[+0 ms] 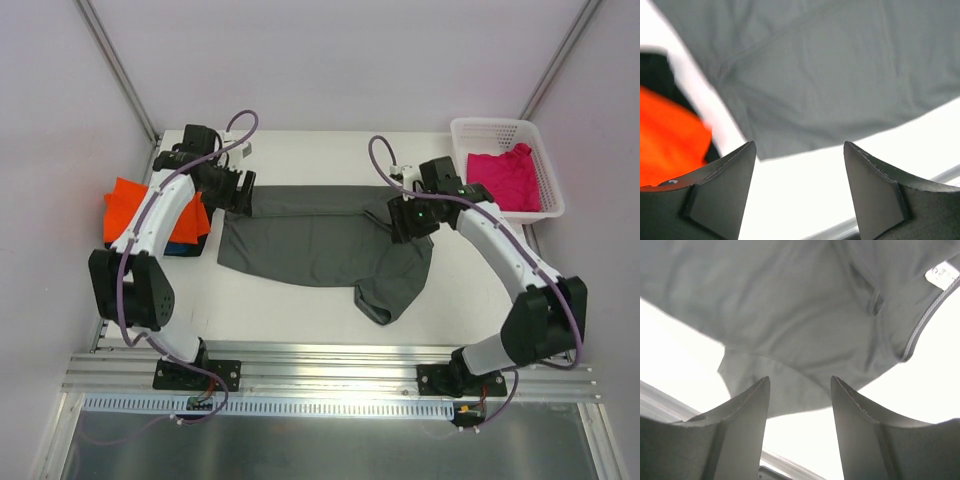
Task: Fold and stack the t-shirts
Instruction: Fold the tshirt
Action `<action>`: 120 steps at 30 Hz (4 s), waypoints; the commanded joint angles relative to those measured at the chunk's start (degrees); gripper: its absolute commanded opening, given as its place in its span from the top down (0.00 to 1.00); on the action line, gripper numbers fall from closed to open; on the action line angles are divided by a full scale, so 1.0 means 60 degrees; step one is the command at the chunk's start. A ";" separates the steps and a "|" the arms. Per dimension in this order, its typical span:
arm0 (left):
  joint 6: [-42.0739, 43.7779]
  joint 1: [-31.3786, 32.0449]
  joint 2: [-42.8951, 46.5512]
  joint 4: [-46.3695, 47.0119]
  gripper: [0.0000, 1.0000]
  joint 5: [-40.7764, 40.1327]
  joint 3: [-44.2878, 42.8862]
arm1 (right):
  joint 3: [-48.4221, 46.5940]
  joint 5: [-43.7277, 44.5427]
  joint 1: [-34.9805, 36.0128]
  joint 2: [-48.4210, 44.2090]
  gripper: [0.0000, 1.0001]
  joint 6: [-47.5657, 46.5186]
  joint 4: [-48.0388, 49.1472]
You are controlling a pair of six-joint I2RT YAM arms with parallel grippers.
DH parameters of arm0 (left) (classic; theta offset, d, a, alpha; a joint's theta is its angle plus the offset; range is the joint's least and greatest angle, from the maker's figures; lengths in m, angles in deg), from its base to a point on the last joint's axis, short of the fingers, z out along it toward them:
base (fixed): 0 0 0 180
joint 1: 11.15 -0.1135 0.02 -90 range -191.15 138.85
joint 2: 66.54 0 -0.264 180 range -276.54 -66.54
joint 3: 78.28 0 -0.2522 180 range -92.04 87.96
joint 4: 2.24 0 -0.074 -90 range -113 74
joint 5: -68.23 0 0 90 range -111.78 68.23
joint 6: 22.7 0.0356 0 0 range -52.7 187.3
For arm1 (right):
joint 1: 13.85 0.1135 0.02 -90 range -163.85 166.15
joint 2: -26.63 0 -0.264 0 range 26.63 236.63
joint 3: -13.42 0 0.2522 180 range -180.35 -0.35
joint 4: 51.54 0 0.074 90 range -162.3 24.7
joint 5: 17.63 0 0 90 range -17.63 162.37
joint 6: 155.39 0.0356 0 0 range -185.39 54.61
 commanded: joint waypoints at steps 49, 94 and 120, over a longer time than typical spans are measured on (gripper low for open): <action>-0.0727 -0.1410 -0.2869 -0.1623 0.63 -0.0103 0.1215 | -0.1241 -0.1204 0.2329 0.2814 0.45 -0.2328 -0.1580; -0.0009 -0.1088 -0.5491 -0.3411 0.64 0.1728 -0.4819 | -0.1667 -0.0705 0.2988 0.2961 0.46 -0.2328 -0.1346; -0.0214 -0.0692 -0.6913 -0.3103 0.66 0.1625 -0.6242 | -0.1799 -0.0368 0.2988 0.3122 0.46 -0.2402 -0.1273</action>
